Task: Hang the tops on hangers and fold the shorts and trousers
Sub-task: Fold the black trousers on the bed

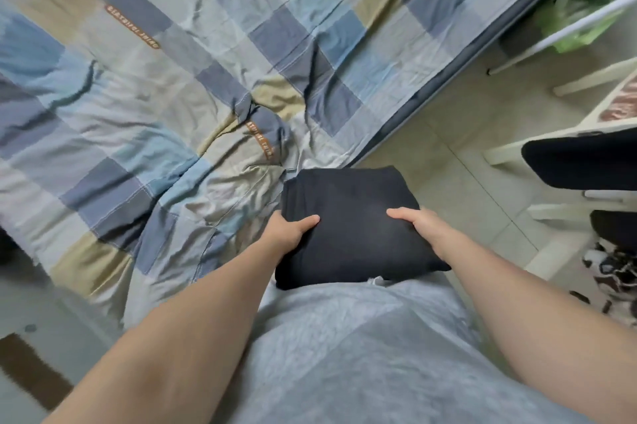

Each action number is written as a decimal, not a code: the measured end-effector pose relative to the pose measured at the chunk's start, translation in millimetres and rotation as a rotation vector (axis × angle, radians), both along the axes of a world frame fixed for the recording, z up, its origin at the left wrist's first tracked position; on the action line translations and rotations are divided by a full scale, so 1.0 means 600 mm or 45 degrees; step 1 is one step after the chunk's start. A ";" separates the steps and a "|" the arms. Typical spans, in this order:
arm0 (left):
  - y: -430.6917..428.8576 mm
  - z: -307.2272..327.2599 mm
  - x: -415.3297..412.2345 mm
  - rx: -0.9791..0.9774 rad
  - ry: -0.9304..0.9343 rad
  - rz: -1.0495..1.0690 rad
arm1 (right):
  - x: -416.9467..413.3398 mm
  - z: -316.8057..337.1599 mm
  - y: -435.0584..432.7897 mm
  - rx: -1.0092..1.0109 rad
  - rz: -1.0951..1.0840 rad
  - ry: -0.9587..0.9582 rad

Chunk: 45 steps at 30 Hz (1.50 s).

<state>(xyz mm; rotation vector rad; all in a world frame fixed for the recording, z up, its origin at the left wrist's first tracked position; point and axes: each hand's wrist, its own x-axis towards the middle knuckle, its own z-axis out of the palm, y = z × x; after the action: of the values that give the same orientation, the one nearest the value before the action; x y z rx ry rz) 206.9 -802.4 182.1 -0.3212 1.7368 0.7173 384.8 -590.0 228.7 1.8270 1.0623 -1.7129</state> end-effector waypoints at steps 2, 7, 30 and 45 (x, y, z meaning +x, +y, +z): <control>0.041 0.028 -0.002 0.086 0.076 -0.115 | 0.037 0.033 0.003 0.091 -0.161 0.055; 0.165 0.099 0.015 0.256 0.247 -0.467 | 0.131 0.109 0.024 0.290 -0.430 0.221; 0.669 0.351 0.644 1.004 0.490 -1.227 | 0.815 0.339 0.209 1.043 -1.154 0.455; 1.011 0.391 1.082 1.333 0.119 -2.044 | 1.051 0.363 0.259 1.346 -1.962 -0.039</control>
<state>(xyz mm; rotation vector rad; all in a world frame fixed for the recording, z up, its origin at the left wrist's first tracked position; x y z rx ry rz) 856.0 -196.0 416.4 1.6426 0.9521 0.2735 1015.3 -434.7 446.6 4.0016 0.3684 -1.7265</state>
